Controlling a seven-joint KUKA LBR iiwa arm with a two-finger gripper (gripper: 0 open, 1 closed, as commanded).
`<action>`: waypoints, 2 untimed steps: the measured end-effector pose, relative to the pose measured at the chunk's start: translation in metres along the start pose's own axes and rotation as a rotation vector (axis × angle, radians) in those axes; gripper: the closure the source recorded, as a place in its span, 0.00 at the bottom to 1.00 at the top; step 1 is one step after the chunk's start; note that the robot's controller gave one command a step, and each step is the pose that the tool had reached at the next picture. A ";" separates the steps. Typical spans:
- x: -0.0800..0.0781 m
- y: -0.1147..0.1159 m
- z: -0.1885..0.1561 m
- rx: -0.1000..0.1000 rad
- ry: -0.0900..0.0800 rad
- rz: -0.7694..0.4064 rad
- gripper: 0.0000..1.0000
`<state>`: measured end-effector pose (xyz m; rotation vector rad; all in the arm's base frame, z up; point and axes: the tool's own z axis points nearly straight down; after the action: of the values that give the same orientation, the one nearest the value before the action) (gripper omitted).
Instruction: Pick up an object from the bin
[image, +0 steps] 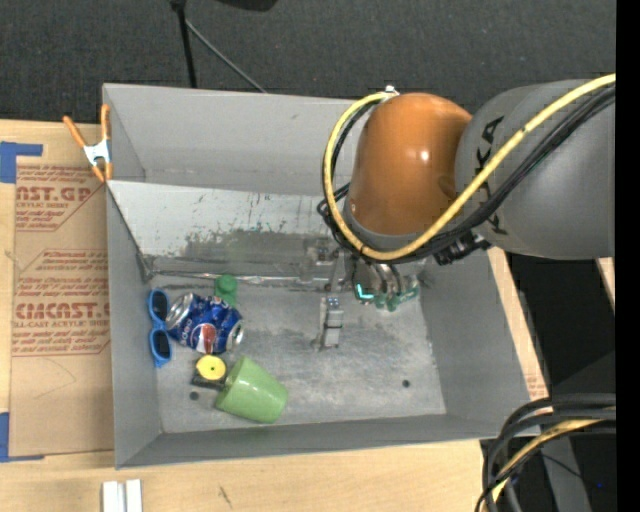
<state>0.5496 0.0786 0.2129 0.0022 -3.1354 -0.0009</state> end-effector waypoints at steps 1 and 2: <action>0.009 0.064 0.114 0.002 -0.001 0.036 0.00; -0.025 0.122 0.140 -0.004 -0.019 0.004 0.00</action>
Offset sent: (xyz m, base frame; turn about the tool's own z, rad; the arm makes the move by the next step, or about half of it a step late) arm -0.0086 0.0619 -0.1116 0.0391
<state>0.5738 0.2011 0.0725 -0.0038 -3.1542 -0.0068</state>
